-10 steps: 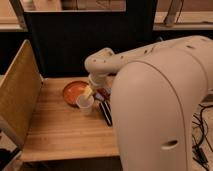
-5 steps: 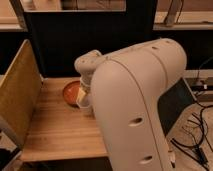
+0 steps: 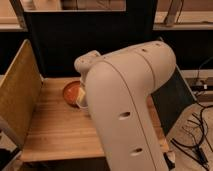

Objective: Pick up the ceramic cup

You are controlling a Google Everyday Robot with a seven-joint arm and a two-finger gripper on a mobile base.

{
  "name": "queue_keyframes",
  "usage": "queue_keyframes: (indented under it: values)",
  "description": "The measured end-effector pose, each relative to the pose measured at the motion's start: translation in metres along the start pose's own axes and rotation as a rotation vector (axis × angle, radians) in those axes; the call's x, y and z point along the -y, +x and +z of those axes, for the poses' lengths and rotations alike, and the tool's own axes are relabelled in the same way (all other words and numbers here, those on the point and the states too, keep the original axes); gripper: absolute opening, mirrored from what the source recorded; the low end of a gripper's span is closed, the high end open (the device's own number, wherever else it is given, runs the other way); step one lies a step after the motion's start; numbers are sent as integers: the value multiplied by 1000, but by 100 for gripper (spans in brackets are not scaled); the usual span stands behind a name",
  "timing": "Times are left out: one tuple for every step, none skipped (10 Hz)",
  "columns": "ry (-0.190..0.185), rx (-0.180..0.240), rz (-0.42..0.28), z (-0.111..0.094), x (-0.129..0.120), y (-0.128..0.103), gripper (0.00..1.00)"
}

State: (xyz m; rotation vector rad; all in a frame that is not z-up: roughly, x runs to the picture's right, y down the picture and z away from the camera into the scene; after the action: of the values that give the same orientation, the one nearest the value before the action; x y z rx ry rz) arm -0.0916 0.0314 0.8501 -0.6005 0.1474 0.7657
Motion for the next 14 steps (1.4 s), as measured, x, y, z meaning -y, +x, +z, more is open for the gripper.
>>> queue_keyframes:
  values:
    - [3,2,-2,-1,1,0,80]
    - [6,12,7,-6,3,2,80]
    - [4,19,15,-7,5,5,80]
    - [-10,27,35,-5,7,10,80]
    - [-32,29,49,0,4,12,80]
    - [-50,30,56,4,1,13,80]
    - [-72,27,63,11,-1,16,80]
    - [-96,19,63,19,-5,18,77]
    - [-111,11,55,25,-8,18,69]
    - [-123,0,40,30,-13,16,58]
    - [-128,-3,33,32,-13,15,47]
    - [-131,-4,30,33,-13,14,37]
    - [-133,-4,26,32,-13,13,29]
    - [-136,-2,22,31,-13,11,17]
